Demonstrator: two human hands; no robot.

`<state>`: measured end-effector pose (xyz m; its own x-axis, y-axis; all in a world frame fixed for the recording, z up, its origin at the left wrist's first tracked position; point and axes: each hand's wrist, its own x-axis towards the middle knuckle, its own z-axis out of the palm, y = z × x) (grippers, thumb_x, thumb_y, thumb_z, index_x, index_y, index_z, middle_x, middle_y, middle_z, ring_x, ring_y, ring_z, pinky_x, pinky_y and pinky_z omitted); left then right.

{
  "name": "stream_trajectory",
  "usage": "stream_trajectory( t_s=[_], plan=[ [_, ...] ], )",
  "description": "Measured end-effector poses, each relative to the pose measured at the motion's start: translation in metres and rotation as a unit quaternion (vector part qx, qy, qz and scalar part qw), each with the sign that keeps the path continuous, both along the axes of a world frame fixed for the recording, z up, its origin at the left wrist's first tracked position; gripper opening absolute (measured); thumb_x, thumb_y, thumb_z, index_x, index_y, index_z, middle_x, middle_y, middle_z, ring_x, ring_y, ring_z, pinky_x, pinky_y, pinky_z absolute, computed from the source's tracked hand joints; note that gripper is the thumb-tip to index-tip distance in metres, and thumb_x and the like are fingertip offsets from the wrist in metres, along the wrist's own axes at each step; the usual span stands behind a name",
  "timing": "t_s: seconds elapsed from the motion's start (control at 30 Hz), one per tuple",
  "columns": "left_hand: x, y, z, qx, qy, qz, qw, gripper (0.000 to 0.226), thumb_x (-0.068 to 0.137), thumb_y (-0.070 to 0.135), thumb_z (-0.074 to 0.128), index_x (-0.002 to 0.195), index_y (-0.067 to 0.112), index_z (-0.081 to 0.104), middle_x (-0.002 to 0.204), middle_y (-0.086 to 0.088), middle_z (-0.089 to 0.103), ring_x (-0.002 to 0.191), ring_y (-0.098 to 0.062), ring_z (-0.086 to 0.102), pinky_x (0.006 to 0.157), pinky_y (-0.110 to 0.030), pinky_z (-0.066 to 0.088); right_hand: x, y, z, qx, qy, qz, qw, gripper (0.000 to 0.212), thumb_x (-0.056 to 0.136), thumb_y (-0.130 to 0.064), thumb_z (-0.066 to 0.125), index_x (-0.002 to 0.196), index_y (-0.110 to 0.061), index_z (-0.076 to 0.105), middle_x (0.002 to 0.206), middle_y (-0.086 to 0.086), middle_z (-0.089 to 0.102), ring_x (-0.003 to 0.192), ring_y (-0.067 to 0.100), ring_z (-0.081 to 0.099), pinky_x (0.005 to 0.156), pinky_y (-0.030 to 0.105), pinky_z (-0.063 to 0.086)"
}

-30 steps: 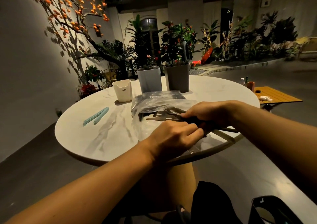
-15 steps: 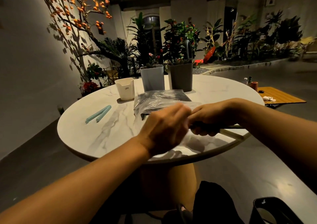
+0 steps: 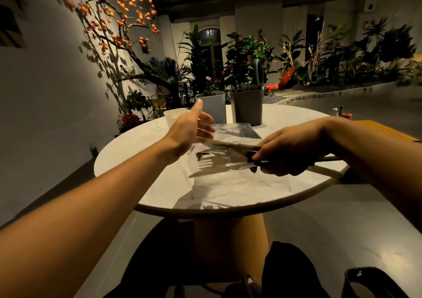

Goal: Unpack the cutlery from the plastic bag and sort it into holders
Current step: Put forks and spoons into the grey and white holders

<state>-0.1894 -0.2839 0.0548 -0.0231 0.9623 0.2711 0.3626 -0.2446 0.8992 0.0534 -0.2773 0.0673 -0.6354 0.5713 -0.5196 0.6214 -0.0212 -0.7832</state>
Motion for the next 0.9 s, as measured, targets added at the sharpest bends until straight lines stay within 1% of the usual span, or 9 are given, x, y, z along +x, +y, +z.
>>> stream_trajectory(
  t_s=[0.13,0.2,0.3,0.37,0.43,0.6,0.73,0.83,0.9],
  plan=[
    [-0.003,0.004,0.012,0.015,-0.147,0.068,0.987,0.063,0.104,0.059,0.025,0.132,0.006,0.046,0.116,-0.018,0.061,0.105,-0.03,0.064,0.089,-0.039,0.056,-0.005,0.001,0.005,0.047,0.107,-0.05,0.992,0.029,0.095,-0.032,0.051,0.107,-0.005,0.054,0.071,0.001,0.045,0.054,0.009,0.035,0.048,0.02,0.031],
    [-0.004,0.006,0.014,-0.006,-0.19,0.058,0.98,0.067,0.102,0.062,0.027,0.136,0.006,0.042,0.111,-0.016,0.061,0.101,-0.028,0.066,0.089,-0.04,0.057,-0.011,0.008,0.005,0.077,0.147,-0.077,0.983,0.025,0.102,-0.031,0.044,0.107,-0.007,0.052,0.07,0.0,0.044,0.055,0.009,0.036,0.05,0.021,0.031],
    [0.0,0.007,0.017,-0.015,-0.269,0.042,0.962,0.068,0.1,0.065,0.031,0.131,0.005,0.043,0.105,-0.017,0.064,0.101,-0.03,0.069,0.095,-0.044,0.057,-0.02,0.017,0.006,0.091,0.173,-0.099,0.976,0.028,0.105,-0.03,0.04,0.106,-0.008,0.057,0.067,-0.002,0.044,0.054,0.008,0.039,0.049,0.02,0.033],
    [0.001,0.012,0.018,-0.01,-0.292,0.03,0.956,0.072,0.097,0.068,0.034,0.129,0.005,0.044,0.106,-0.017,0.064,0.1,-0.03,0.069,0.095,-0.043,0.057,-0.029,0.024,0.008,0.098,0.188,-0.109,0.971,0.028,0.105,-0.03,0.04,0.106,-0.009,0.058,0.066,-0.003,0.045,0.054,0.008,0.039,0.051,0.021,0.033],
    [0.003,0.014,0.022,-0.027,-0.285,-0.008,0.958,0.074,0.094,0.071,0.039,0.123,0.004,0.051,0.11,-0.019,0.067,0.102,-0.032,0.071,0.093,-0.041,0.058,-0.039,0.031,0.01,0.111,0.209,-0.126,0.963,0.027,0.105,-0.03,0.04,0.103,-0.01,0.057,0.065,-0.004,0.046,0.053,0.007,0.04,0.05,0.021,0.034],
    [0.019,0.023,0.048,-0.054,-0.146,-0.107,0.982,0.059,0.097,0.062,0.042,0.115,0.009,0.062,0.117,-0.015,0.07,0.11,-0.027,0.068,0.1,-0.039,0.053,-0.068,0.048,0.026,0.172,0.267,-0.128,0.94,0.032,0.104,-0.035,0.044,0.079,-0.016,0.05,0.061,-0.004,0.044,0.05,0.007,0.038,0.049,0.021,0.035],
    [0.02,0.043,0.073,-0.002,-0.126,-0.08,0.989,0.059,0.092,0.052,0.062,0.119,0.0,0.065,0.119,-0.019,0.068,0.105,-0.027,0.067,0.095,-0.037,0.054,-0.083,0.064,0.044,0.241,0.295,-0.111,0.918,0.02,0.099,-0.026,0.056,0.084,-0.014,0.05,0.056,-0.007,0.043,0.046,0.006,0.037,0.044,0.02,0.033],
    [0.023,0.058,0.081,0.038,-0.107,-0.014,0.993,0.047,0.085,0.044,0.075,0.102,0.001,0.068,0.103,-0.013,0.07,0.101,-0.024,0.066,0.102,-0.045,0.051,-0.096,0.075,0.05,0.297,0.282,-0.136,0.902,0.014,0.098,-0.02,0.055,0.086,-0.014,0.052,0.051,-0.009,0.043,0.043,0.006,0.035,0.041,0.021,0.031],
    [0.029,0.066,0.083,0.057,-0.115,0.019,0.992,0.036,0.084,0.038,0.078,0.092,0.006,0.065,0.099,-0.009,0.071,0.099,-0.022,0.068,0.095,-0.041,0.054,-0.108,0.081,0.048,0.322,0.278,-0.162,0.89,0.017,0.1,-0.019,0.051,0.082,-0.018,0.049,0.054,-0.006,0.041,0.044,0.007,0.035,0.042,0.021,0.031]
  ],
)
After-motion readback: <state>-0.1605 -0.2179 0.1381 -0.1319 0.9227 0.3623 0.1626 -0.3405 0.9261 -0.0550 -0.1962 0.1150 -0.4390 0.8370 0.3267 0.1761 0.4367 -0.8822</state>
